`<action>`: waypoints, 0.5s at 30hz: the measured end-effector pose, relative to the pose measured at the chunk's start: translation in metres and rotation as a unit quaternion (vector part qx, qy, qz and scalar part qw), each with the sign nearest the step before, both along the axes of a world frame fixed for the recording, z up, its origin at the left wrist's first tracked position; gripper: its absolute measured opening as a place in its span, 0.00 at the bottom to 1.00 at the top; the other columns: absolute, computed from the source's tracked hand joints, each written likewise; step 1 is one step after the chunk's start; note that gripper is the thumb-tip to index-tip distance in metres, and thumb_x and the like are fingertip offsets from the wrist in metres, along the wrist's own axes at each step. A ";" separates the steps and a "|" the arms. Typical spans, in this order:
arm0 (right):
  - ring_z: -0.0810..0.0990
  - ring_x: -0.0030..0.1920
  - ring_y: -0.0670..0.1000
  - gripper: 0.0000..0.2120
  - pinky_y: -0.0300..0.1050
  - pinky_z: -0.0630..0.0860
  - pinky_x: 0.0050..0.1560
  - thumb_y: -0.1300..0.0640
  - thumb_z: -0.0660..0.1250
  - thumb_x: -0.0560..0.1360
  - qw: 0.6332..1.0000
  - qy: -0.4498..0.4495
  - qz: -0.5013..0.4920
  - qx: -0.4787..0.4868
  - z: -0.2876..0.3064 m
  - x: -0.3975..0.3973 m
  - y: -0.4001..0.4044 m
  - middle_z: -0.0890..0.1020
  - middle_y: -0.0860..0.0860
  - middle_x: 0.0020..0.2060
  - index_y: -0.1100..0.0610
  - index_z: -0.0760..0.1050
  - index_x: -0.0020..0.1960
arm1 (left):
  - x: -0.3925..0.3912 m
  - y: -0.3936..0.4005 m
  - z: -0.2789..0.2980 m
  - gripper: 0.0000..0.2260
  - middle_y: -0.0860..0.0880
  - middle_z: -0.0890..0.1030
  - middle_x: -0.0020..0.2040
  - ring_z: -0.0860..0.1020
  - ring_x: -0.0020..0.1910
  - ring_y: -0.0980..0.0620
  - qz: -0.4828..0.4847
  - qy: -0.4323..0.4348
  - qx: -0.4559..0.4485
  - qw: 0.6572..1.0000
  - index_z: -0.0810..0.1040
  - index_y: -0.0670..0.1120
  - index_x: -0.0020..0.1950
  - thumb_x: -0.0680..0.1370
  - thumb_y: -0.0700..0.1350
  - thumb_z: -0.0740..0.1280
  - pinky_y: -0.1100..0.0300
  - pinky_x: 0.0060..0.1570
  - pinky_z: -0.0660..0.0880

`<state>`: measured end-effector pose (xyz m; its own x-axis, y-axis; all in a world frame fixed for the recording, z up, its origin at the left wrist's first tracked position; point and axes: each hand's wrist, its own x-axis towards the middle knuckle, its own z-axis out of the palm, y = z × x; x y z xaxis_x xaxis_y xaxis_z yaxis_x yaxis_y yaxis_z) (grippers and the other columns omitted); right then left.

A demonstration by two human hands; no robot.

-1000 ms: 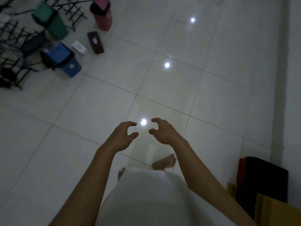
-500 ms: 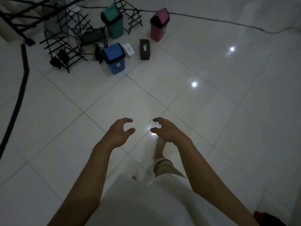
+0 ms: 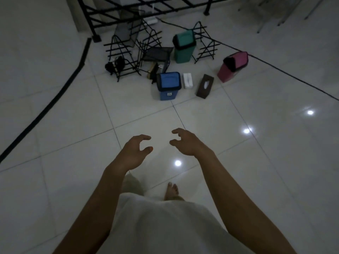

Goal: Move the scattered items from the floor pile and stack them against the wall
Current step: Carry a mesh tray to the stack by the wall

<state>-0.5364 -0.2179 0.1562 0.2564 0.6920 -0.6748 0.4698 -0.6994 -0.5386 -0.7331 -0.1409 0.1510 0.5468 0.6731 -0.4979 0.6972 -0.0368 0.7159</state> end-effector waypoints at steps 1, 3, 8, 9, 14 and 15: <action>0.68 0.69 0.54 0.27 0.43 0.65 0.65 0.51 0.64 0.79 1.000 0.000 0.007 0.004 -0.001 0.005 0.016 0.67 0.57 0.72 0.53 0.62 0.76 | 0.002 0.013 -0.001 0.17 0.51 0.69 0.70 0.72 0.66 0.47 0.012 0.001 -0.001 1.000 0.72 0.53 0.68 0.79 0.48 0.67 0.59 0.63 0.68; 0.68 0.69 0.55 0.27 0.43 0.65 0.65 0.51 0.64 0.79 1.000 0.000 0.021 0.003 -0.005 0.013 0.049 0.67 0.57 0.72 0.53 0.62 0.76 | 0.008 0.043 -0.003 0.17 0.52 0.69 0.69 0.74 0.61 0.46 0.028 0.000 -0.009 1.000 0.72 0.53 0.67 0.78 0.48 0.67 0.60 0.56 0.73; 0.68 0.69 0.55 0.27 0.45 0.66 0.66 0.50 0.64 0.80 0.999 -0.011 0.032 0.009 -0.023 0.022 0.150 0.66 0.57 0.71 0.53 0.61 0.76 | 0.019 0.145 -0.016 0.17 0.49 0.70 0.69 0.68 0.69 0.49 0.038 -0.015 -0.006 0.999 0.72 0.50 0.67 0.78 0.45 0.68 0.60 0.68 0.62; 0.68 0.69 0.55 0.27 0.45 0.66 0.67 0.50 0.64 0.80 0.999 -0.012 0.029 0.010 -0.025 0.021 0.172 0.66 0.57 0.71 0.53 0.61 0.76 | 0.020 0.169 -0.015 0.18 0.49 0.69 0.70 0.67 0.70 0.50 0.035 -0.012 -0.001 0.999 0.72 0.50 0.68 0.78 0.45 0.67 0.63 0.67 0.60; 0.64 0.70 0.57 0.27 0.51 0.65 0.70 0.49 0.63 0.80 1.000 -0.005 0.024 0.018 -0.031 0.010 0.289 0.64 0.57 0.72 0.50 0.59 0.76 | 0.021 0.288 -0.011 0.18 0.47 0.69 0.70 0.67 0.69 0.50 0.005 -0.004 0.026 1.000 0.71 0.47 0.69 0.79 0.44 0.67 0.65 0.65 0.59; 0.64 0.70 0.57 0.27 0.51 0.65 0.71 0.50 0.63 0.80 0.999 -0.002 0.017 0.031 -0.031 0.008 0.312 0.63 0.57 0.72 0.51 0.59 0.76 | 0.022 0.311 -0.011 0.18 0.47 0.69 0.70 0.67 0.69 0.50 -0.003 -0.002 0.029 1.000 0.71 0.47 0.69 0.79 0.44 0.67 0.66 0.64 0.59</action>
<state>-0.5280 0.0940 0.1255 0.2340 0.7403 -0.6303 0.4947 -0.6488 -0.5783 -0.7112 0.1700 0.1402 0.5523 0.6979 -0.4560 0.6943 -0.0823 0.7150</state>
